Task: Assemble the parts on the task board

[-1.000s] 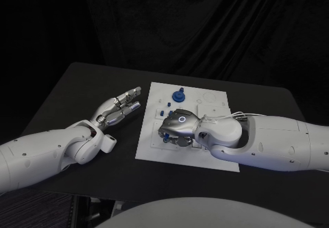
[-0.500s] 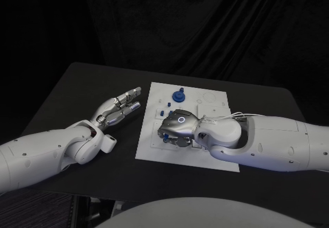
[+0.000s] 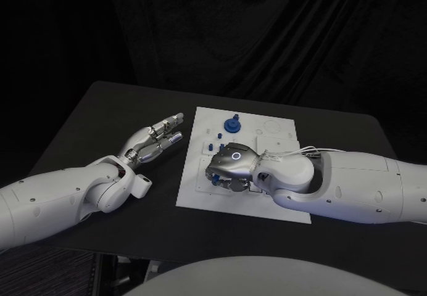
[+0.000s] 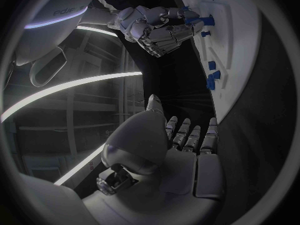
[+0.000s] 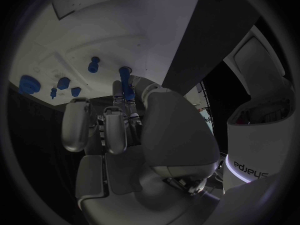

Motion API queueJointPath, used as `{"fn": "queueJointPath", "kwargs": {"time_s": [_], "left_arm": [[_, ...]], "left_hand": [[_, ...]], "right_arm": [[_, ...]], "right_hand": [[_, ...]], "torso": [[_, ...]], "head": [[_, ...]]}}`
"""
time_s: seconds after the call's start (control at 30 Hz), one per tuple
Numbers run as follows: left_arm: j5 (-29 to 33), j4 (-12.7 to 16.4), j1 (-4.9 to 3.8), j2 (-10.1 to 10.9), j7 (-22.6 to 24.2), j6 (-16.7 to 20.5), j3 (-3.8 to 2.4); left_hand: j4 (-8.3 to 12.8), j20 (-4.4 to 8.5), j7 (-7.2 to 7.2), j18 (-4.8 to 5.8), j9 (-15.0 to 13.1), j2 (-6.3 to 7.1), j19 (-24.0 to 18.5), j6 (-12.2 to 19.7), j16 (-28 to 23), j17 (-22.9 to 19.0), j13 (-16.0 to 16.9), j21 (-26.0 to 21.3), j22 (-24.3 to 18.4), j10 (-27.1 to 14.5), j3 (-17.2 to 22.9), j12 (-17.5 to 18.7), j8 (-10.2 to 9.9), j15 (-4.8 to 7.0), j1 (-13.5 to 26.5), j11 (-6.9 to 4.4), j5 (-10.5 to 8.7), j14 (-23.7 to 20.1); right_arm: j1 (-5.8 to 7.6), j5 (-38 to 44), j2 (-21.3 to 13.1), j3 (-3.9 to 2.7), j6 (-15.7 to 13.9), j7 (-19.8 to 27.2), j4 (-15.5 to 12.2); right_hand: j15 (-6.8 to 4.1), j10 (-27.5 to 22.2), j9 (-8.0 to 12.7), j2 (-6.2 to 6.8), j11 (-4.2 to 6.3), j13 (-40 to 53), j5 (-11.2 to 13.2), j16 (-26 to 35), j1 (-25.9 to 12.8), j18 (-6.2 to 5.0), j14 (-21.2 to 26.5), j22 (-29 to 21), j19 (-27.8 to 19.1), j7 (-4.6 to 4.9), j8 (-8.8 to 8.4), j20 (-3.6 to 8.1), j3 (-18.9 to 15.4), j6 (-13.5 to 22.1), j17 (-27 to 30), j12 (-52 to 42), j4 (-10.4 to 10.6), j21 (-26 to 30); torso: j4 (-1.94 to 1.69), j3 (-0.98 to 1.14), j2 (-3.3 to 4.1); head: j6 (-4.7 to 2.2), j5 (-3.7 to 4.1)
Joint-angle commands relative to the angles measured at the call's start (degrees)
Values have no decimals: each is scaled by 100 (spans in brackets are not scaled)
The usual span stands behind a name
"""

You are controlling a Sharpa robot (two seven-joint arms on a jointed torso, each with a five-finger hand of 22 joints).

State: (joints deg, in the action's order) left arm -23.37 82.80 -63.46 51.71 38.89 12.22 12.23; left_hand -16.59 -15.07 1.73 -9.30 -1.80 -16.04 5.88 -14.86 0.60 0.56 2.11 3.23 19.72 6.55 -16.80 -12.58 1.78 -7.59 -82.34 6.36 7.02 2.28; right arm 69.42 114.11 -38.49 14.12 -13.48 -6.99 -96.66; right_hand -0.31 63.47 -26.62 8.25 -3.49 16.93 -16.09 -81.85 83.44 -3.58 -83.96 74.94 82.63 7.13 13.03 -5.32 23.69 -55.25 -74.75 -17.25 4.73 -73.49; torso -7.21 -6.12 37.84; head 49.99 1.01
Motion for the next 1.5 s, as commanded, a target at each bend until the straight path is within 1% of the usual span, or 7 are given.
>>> {"fn": "queueJointPath", "kwargs": {"time_s": [0.03, 0.7, 1.13, 1.33, 1.4, 1.43, 1.5], "left_arm": [[19, -2, 10, -14, 637, -70, -4], [19, -22, 14, -27, 612, -93, -4], [19, -29, 19, -31, 605, -100, -4], [19, -28, 23, -26, 605, -102, -4], [19, -28, 25, -20, 606, -99, -4], [19, -25, 26, -13, 606, -96, -4], [19, -19, 27, 3, 607, -93, -4]], "left_hand": [[19, -35, -8, -101, -10, -6, -9, -51, 3, 8, -3, 1, 10, -18, 22, -24, 16, -31, -45, 28, -8, -7], [22, -44, -23, -103, -11, -10, -5, -71, 5, 9, -3, 4, 4, -18, 32, -27, 17, -53, -59, 38, -8, 0], [24, -47, -32, -103, -13, -11, -3, -87, 4, 9, -4, 6, 6, -20, 37, -26, 19, -58, -65, 42, -8, 0], [26, -50, -43, -103, -16, -13, -2, -107, 4, 9, -5, 6, 3, -25, 42, -22, 22, -64, -72, 45, -8, -1], [26, -50, -43, -103, -16, -13, -2, -107, 4, 9, -5, 6, 3, -25, 42, -22, 22, -64, -72, 45, -8, -1], [26, -50, -43, -103, -16, -13, -2, -107, 4, 9, -5, 6, 3, -25, 42, -22, 22, -64, -72, 45, -8, -1], [26, -50, -43, -103, -16, -13, -2, -107, 4, 9, -5, 6, 3, -25, 42, -22, 22, -64, -72, 45, -8, -1]], "right_arm": [[-20, -18, -9, 3, 25, -84, -9], [-27, -21, 4, 3, 130, -128, 27], [-36, -21, 0, 3, 267, -222, 34], [-36, -21, -153, 1, -109, -197, -54], [-21, -23, -279, -2, -296, -200, -145], [14, -51, -405, -8, -430, -224, -246], [106, -188, -599, -16, -610, -251, -402]], "right_hand": [[-37, 21, 7, 5, 1, 4, -8, -14, -50, -1, -149, 1035, 10, 14, -37, -11, 0, -36, 5, -9, -14, 4], [63, -201, 174, 49, -122, -91, -14, 50, -186, -29, -92, 991, -79, 119, -376, -84, 92, 161, 103, 305, -24, 157], [132, -866, 596, 219, -261, -175, -3, 238, -488, -111, 92, 879, -306, 127, -939, -169, 0, 874, 406, 658, 106, 568], [158, -1481, 847, 223, -356, -172, -15, 306, -551, -140, 168, 838, -388, 8, -934, -197, -413, 1273, 518, 766, 230, 745], [164, -1725, 970, 218, -384, -156, -30, 356, -437, -161, 224, 808, -449, 32, -908, -204, -722, 1412, 600, 709, 380, 883], [150, -1868, 1016, 227, -379, -157, -40, 431, -374, -191, 298, 768, -531, -30, -914, -197, -829, 1452, 716, 693, 475, 1044], [143, -1956, 1055, 258, -370, -139, -47, 479, -302, -208, 348, 743, -583, 25, -894, -190, -939, 1425, 788, 621, 615, 1154]], "torso": [[3, -1, 5], [4, 0, 4], [-4, -3, 5], [3, -2, 4], [4, -2, 2], [3, -1, 2], [4, 0, 1]], "head": [[1, 3], [1, -4], [1, 8], [1, 9], [1, 13], [1, 14], [1, 8]]}}
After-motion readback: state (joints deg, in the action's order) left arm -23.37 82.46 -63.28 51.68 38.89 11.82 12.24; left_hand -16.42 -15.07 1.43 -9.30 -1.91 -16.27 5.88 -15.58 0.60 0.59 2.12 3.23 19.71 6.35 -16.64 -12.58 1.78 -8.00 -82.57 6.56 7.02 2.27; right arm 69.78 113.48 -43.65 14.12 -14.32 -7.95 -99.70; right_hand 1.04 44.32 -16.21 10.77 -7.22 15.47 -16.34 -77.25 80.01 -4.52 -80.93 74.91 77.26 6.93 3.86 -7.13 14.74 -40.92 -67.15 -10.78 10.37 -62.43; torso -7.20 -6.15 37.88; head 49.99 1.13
